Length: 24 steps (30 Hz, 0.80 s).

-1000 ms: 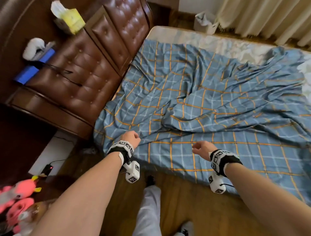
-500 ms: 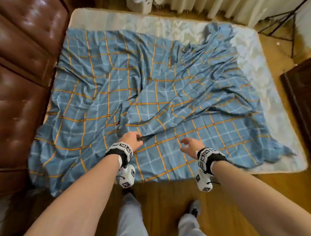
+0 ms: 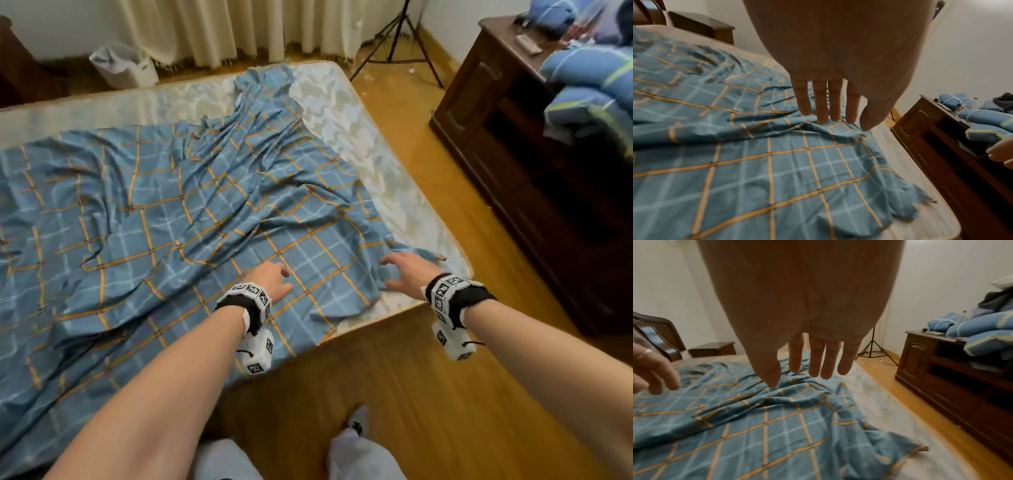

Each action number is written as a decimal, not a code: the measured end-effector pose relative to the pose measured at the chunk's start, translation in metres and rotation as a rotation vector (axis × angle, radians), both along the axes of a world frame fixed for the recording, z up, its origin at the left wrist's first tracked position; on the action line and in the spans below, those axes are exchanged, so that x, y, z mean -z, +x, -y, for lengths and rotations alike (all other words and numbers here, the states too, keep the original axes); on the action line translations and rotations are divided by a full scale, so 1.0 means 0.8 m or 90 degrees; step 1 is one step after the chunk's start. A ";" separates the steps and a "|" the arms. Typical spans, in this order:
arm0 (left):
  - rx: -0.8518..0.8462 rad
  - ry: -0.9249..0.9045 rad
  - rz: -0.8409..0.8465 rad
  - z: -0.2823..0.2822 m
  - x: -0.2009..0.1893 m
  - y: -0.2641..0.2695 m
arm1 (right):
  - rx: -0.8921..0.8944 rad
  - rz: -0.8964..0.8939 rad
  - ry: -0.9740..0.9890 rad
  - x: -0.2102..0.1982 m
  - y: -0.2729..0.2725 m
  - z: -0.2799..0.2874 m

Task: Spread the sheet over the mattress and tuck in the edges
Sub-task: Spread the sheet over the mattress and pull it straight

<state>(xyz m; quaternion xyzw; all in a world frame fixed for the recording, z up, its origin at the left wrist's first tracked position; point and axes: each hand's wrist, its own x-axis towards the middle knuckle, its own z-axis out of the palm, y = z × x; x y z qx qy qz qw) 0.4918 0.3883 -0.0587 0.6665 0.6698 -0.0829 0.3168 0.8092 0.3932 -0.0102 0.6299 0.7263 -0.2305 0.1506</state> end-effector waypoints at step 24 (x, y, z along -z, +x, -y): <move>-0.147 -0.122 0.008 -0.198 0.147 0.470 | -0.153 0.057 -0.195 0.201 0.366 -0.276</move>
